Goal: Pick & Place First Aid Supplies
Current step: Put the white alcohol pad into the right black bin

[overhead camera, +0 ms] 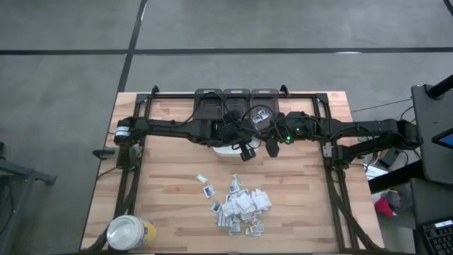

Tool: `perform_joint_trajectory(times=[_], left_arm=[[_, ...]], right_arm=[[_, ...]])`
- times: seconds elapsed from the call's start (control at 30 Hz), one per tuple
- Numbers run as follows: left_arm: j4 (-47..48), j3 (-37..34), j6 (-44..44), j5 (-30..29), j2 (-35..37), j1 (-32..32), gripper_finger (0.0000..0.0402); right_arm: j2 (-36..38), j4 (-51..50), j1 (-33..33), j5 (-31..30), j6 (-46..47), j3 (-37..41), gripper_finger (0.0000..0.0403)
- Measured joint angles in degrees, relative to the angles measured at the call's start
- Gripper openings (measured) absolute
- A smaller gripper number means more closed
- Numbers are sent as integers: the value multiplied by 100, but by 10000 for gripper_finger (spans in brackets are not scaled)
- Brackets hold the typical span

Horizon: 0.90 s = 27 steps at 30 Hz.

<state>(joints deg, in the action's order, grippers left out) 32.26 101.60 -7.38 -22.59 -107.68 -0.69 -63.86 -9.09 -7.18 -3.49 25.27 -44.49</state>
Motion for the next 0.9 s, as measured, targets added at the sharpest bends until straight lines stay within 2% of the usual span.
perform_joint_trajectory(times=[0.13,0.2,0.4,0.6,0.73,0.9], left_arm=[[-40,-2,-4,44,0,0,0],[-49,-2,-7,47,0,0,0],[-66,-4,102,-75,0,-2,5],[62,137,350,-232,4,0,41],[657,256,260,-670,57,0,62],[1506,148,-505,-785,201,4,65]], right_arm=[[0,-1,1,3,-123,-1,26],[0,-1,4,5,-174,0,14],[2,-39,4,-3,-178,-3,8],[14,-443,-3,-162,-194,-4,8],[43,-821,-90,-539,-191,-2,8],[63,-994,-586,-811,-285,-2,8]])
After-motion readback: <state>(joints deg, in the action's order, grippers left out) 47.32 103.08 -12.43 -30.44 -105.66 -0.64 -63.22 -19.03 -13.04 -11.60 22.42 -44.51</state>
